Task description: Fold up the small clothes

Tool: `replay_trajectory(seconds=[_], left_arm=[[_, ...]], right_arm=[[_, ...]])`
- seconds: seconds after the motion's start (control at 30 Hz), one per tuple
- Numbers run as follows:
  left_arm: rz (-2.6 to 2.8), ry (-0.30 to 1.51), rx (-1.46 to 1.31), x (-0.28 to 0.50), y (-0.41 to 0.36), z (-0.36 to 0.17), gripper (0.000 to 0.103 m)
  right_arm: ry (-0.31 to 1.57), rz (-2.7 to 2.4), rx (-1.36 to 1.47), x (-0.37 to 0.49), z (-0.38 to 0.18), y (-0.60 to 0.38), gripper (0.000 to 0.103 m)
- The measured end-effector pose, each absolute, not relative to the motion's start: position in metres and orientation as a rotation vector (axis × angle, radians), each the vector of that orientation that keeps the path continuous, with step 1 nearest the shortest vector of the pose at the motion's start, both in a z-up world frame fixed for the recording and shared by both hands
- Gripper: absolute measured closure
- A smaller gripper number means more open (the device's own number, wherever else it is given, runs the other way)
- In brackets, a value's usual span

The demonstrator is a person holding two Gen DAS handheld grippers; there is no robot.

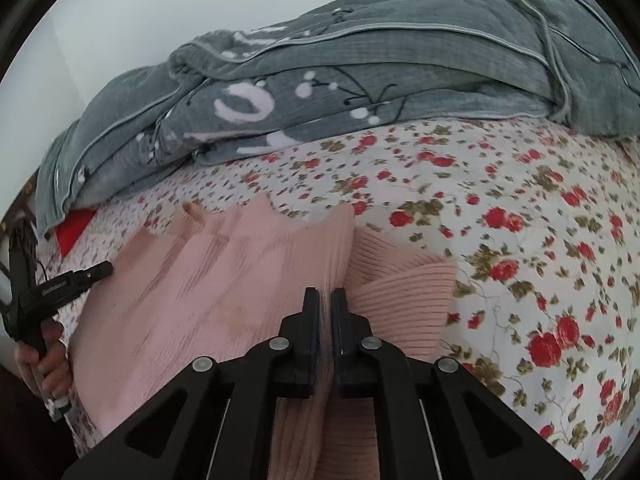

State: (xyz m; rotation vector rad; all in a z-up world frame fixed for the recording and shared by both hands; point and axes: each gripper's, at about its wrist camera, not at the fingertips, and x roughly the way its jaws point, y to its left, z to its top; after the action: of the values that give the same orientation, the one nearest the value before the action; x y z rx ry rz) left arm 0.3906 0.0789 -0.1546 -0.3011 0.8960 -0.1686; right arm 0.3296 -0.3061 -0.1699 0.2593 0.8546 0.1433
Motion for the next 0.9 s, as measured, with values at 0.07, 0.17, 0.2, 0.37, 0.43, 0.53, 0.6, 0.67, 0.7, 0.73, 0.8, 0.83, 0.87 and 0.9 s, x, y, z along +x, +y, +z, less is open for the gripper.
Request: replay_trajectory(seconds=[0.07, 0.17, 0.2, 0.37, 0.43, 0.53, 0.6, 0.67, 0.7, 0.73, 0.8, 0.83, 0.87, 0.9], left_arm=[[-0.161, 0.869, -0.338, 0.384, 0.088, -0.149, 0.096], [-0.124, 0.872, -0.368, 0.373, 0.102, -0.153, 0.096], [-0.119, 0.886, -0.370, 0.372, 0.103, -0.157, 0.096], [-0.147, 0.928, -0.340, 0.375, 0.101, -0.161, 0.086], [-0.165, 0.909, -0.311, 0.376, 0.098, -0.149, 0.072], [-0.187, 0.839, -0.213, 0.380, 0.085, -0.126, 0.063], [-0.210, 0.819, -0.153, 0.391, 0.070, -0.115, 0.063], [-0.270, 0.812, -0.143, 0.402, 0.056, -0.110, 0.063], [-0.298, 0.820, -0.136, 0.409, 0.049, -0.112, 0.063], [-0.317, 0.835, -0.121, 0.416, 0.041, -0.117, 0.063], [-0.317, 0.856, -0.082, 0.425, 0.030, -0.131, 0.063], [-0.289, 0.867, -0.055, 0.429, 0.028, -0.142, 0.063], [-0.234, 0.881, -0.030, 0.433, 0.031, -0.153, 0.063], [-0.173, 0.900, -0.036, 0.437, 0.039, -0.164, 0.065]], right_arm=[[0.811, 0.136, 0.243, 0.323, -0.164, -0.303, 0.098], [0.778, 0.150, 0.283, 0.314, -0.158, -0.308, 0.098], [0.788, 0.144, 0.284, 0.315, -0.161, -0.309, 0.098], [0.894, 0.128, 0.289, 0.328, -0.178, -0.312, 0.094], [0.863, 0.117, 0.271, 0.326, -0.168, -0.313, 0.087], [0.772, 0.111, 0.221, 0.326, -0.141, -0.308, 0.077], [0.747, 0.126, 0.199, 0.335, -0.129, -0.300, 0.077], [0.751, 0.149, 0.182, 0.348, -0.125, -0.290, 0.077], [0.759, 0.153, 0.176, 0.355, -0.127, -0.285, 0.077], [0.771, 0.154, 0.169, 0.360, -0.130, -0.280, 0.077], [0.810, 0.148, 0.152, 0.372, -0.145, -0.272, 0.078], [0.825, 0.139, 0.146, 0.374, -0.154, -0.270, 0.078], [0.850, 0.118, 0.139, 0.378, -0.166, -0.271, 0.078], [0.876, 0.091, 0.136, 0.380, -0.176, -0.274, 0.079]])
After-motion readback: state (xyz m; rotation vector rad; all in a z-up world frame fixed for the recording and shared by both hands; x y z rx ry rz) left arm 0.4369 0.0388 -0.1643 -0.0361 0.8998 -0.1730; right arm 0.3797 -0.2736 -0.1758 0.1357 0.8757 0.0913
